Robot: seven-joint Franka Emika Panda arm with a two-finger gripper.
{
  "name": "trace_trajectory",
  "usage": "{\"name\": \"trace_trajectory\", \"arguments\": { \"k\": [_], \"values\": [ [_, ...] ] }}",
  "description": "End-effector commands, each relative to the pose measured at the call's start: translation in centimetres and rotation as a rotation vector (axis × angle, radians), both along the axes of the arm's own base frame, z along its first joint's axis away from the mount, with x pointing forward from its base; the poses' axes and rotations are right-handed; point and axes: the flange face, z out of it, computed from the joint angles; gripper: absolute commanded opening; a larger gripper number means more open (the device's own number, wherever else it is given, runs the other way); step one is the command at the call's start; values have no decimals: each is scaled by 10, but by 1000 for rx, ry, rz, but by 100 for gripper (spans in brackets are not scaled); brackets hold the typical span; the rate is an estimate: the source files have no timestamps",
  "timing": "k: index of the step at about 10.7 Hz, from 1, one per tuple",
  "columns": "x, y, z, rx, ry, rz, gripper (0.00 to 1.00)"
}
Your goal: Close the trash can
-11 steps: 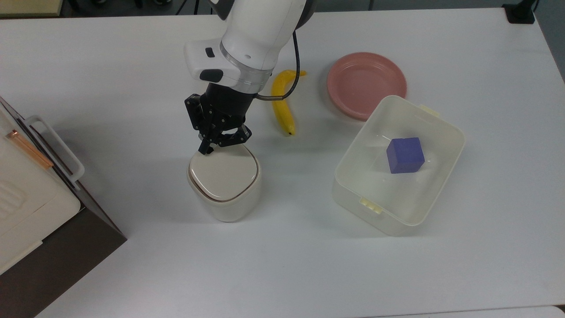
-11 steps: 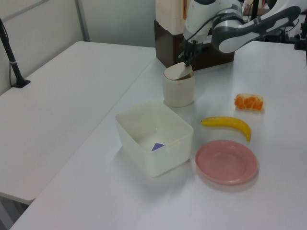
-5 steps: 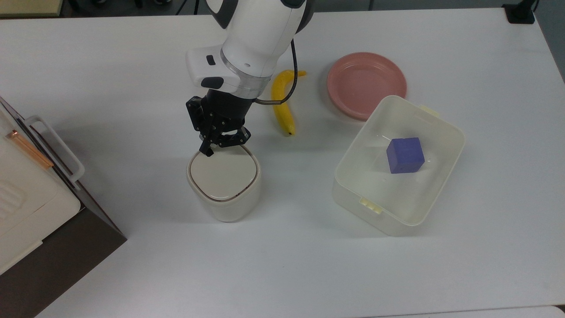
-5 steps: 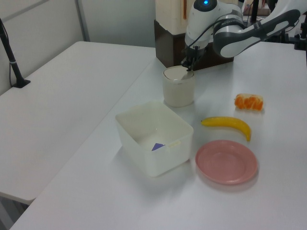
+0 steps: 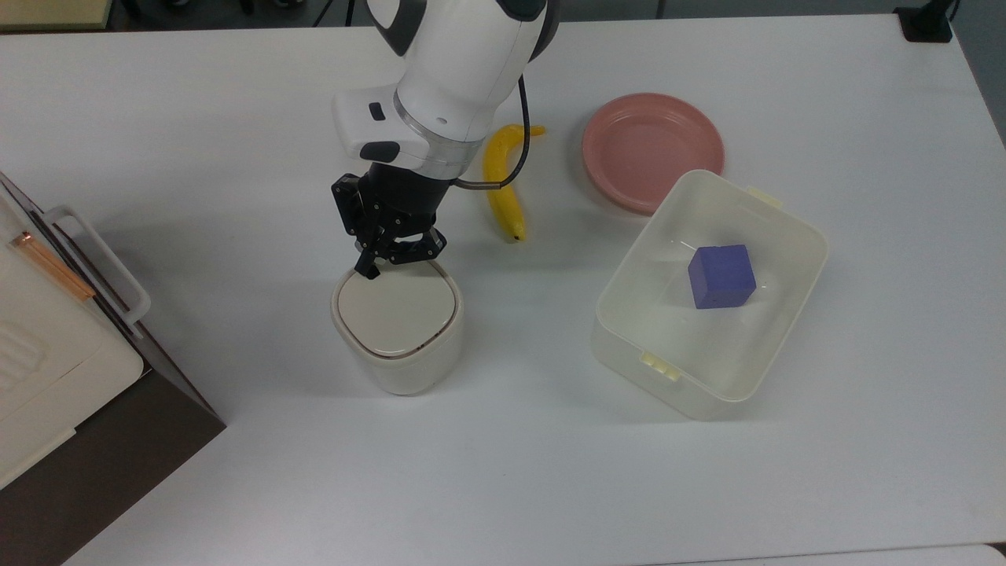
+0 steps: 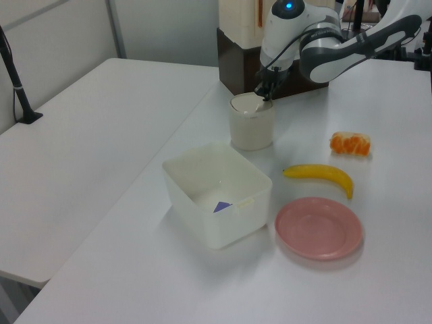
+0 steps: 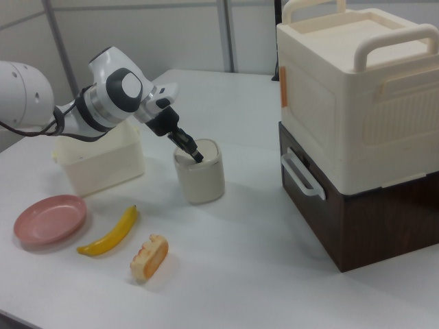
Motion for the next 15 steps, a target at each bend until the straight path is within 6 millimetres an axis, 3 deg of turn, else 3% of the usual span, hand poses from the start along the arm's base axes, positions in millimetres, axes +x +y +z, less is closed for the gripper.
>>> {"name": "trace_trajectory", "arguments": {
  "k": [1,4,6,8,11,13,14,15],
  "values": [
    [-6,-5,8,2,0,-9,0],
    [-27,-17,93,135,-106,-75,0],
    [-62,-31,143,272,-11,-54,0],
    [-106,-49,187,414,162,156,0],
    [-141,-73,224,479,246,369,0],
    [-149,-67,224,486,303,507,0],
    [-150,-65,223,488,323,532,13],
    [-151,-65,225,491,321,525,46]
  ]
}}
